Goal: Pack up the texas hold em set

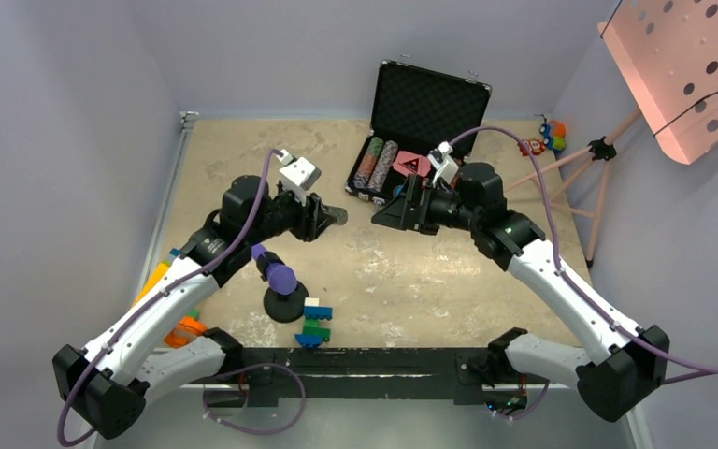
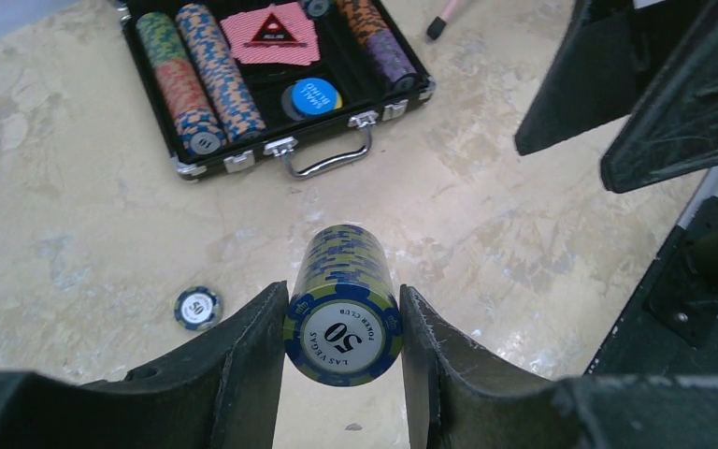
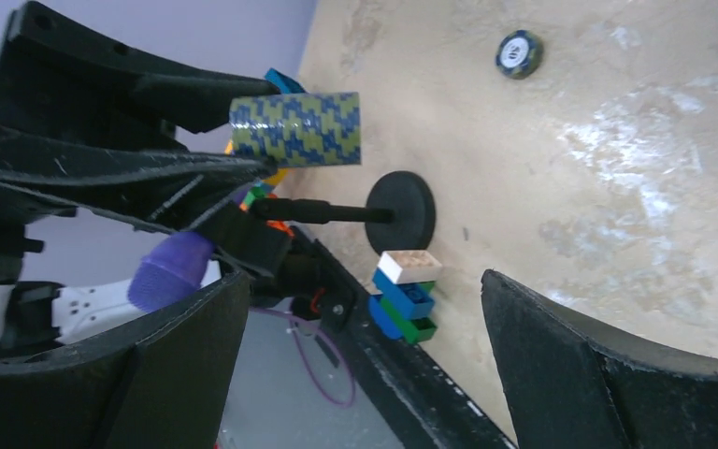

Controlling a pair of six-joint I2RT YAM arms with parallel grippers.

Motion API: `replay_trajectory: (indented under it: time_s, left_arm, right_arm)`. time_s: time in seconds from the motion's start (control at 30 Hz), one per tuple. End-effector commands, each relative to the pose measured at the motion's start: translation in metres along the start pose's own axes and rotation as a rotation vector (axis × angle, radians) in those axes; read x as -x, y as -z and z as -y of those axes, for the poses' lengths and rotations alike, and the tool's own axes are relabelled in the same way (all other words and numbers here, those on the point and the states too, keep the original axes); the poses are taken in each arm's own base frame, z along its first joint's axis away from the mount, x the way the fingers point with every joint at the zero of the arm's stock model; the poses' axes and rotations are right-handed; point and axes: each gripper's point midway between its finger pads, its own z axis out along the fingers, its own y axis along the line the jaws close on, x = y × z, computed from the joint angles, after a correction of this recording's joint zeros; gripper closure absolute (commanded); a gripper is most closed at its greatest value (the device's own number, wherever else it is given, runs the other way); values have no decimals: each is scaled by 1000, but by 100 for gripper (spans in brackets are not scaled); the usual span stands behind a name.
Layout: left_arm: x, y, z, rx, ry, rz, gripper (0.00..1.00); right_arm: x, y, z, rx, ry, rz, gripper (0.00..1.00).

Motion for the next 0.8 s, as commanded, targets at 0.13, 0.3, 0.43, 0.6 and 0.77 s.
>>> replay_trajectory:
  time_s: [0.13, 0.3, 0.43, 0.6, 0.77]
  left_arm:
    - [50, 17, 62, -210, -150, 214, 100]
    - [46, 19, 75, -229, -181, 215, 100]
    - [44, 21, 81, -242, -191, 216, 100]
    - [45, 23, 85, -255, -196, 222, 100]
    - [43, 22, 90, -276, -195, 219, 100]
  right_arm:
    - [-3, 0, -46, 109, -83, 6, 1]
    - [-14, -12, -59, 129, -82, -26, 1]
    - [-15, -15, -66, 143, -81, -31, 1]
    - [-17, -18, -65, 137, -88, -39, 1]
    - [-20, -22, -63, 132, -97, -49, 1]
